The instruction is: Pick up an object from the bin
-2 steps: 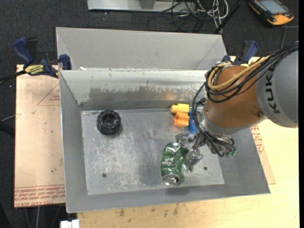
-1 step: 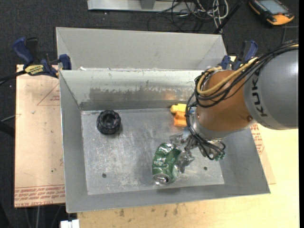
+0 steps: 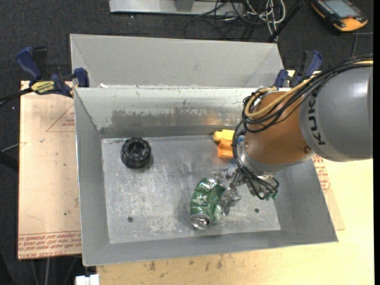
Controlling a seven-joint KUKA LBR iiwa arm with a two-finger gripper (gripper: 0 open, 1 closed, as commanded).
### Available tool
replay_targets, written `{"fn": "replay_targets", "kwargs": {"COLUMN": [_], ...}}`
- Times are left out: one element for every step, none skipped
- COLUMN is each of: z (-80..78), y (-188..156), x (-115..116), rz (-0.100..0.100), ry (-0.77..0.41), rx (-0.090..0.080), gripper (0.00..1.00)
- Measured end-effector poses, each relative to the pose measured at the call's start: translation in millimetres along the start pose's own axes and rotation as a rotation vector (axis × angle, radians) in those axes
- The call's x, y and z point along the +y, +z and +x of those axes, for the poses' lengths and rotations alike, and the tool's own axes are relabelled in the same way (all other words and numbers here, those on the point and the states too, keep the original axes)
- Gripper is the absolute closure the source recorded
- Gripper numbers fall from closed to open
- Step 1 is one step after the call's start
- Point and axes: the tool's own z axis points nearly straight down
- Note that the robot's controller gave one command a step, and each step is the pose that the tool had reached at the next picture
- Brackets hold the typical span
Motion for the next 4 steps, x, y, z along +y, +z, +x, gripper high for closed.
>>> {"fn": "replay_targets", "kwargs": {"z": [8.7, 7.5, 5.1, 7.3], "y": [20, -13, -30, -18], "x": [-37, -29, -34, -36], "rz": [0.009, 0.003, 0.007, 0.003], "ry": [-0.033, -0.035, -0.020, -0.018], "rx": [-0.010, 0.008, -0.007, 0.006], "gripper": [1.00, 1.00, 1.00, 1.00]}}
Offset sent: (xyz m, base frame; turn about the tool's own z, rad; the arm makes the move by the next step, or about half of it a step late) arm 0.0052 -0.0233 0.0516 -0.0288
